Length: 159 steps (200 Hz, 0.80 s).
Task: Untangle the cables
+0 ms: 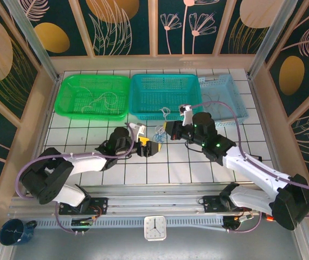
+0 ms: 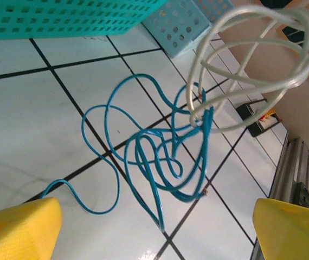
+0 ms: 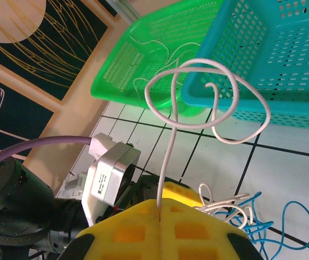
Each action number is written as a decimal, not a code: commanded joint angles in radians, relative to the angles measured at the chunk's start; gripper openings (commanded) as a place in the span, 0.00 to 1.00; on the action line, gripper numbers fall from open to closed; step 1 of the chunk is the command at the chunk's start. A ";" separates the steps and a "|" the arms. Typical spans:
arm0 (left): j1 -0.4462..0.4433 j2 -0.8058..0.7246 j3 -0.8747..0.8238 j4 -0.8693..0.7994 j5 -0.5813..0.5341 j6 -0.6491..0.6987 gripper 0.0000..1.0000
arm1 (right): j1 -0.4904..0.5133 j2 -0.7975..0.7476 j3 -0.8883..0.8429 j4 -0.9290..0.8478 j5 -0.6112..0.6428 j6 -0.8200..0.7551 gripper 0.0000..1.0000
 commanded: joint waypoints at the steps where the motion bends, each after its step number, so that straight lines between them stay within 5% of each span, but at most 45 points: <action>1: -0.002 0.013 0.034 0.078 -0.021 0.027 0.88 | 0.002 0.000 0.039 0.037 -0.021 0.019 0.00; 71: -0.003 0.075 0.067 0.151 0.015 0.008 0.67 | 0.021 0.002 0.048 0.054 -0.026 0.039 0.00; 104: -0.003 0.086 0.064 0.174 0.035 0.003 0.42 | 0.021 0.001 0.060 0.051 -0.023 0.037 0.00; 137: -0.003 0.083 0.044 0.184 0.021 -0.003 0.00 | 0.016 -0.011 0.091 0.027 -0.009 0.019 0.00; 159: -0.002 0.075 0.022 0.178 -0.001 -0.005 0.00 | -0.022 -0.034 0.133 -0.017 0.010 -0.009 0.00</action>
